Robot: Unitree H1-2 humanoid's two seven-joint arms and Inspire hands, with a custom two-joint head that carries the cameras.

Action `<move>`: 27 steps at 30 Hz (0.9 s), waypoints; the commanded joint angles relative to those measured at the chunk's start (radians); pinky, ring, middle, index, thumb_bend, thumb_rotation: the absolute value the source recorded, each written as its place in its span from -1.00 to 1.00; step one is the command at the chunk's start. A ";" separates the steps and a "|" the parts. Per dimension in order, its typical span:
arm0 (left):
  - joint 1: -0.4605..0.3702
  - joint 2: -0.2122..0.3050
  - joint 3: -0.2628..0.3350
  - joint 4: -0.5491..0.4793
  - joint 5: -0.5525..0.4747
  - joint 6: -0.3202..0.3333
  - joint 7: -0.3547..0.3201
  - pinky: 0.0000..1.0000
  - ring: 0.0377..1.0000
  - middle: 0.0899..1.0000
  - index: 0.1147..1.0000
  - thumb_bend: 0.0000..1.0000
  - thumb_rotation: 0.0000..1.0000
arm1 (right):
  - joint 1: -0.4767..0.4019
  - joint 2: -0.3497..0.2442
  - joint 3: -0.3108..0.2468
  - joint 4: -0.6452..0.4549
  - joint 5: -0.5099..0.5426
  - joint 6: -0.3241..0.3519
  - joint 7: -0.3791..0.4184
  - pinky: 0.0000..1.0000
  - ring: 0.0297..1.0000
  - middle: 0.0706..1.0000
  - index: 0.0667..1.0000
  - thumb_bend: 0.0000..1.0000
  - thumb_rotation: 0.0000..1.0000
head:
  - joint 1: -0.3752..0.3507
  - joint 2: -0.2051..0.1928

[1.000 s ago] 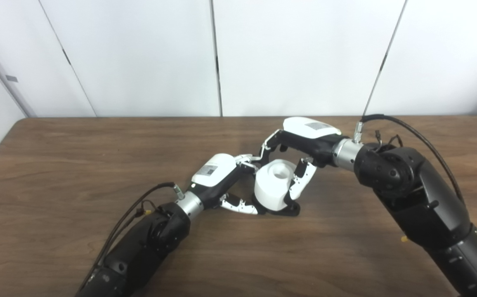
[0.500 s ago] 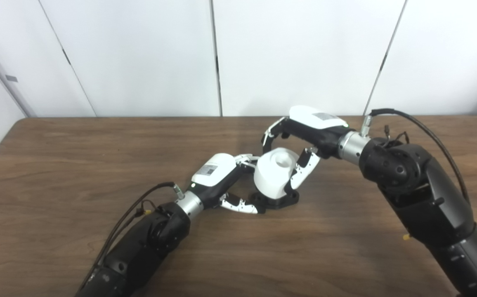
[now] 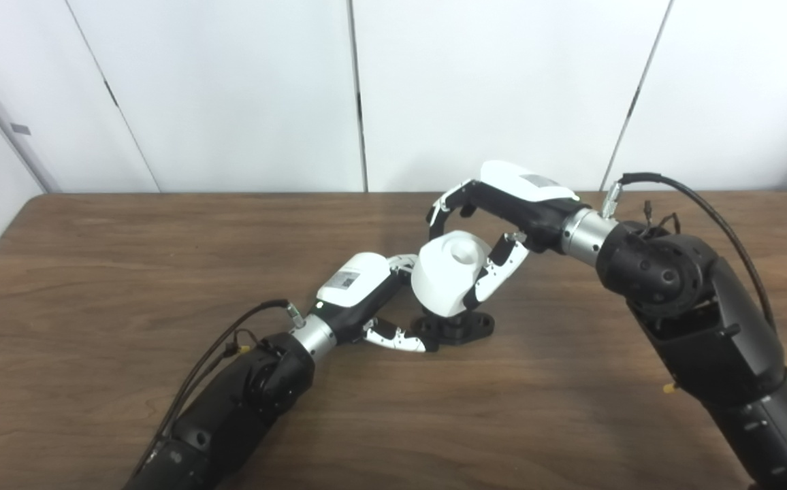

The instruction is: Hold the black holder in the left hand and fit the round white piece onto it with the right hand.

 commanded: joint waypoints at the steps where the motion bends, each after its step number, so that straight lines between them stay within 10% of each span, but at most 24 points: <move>1: 0.036 0.011 -0.031 0.053 0.027 0.040 -0.092 0.57 0.77 0.70 -0.18 0.05 -0.86 | -0.061 -0.017 -0.027 -0.038 0.004 -0.004 -0.012 0.48 0.58 0.47 -0.11 0.04 -0.74 | 0.002 0.001; 27: 0.040 0.012 -0.024 0.046 0.030 0.035 -0.083 0.57 0.76 0.68 -0.18 0.05 -0.86 | -0.076 -0.060 0.000 -0.014 -0.004 0.016 0.061 0.41 0.53 0.46 -0.11 0.04 -0.74 | 0.008 0.006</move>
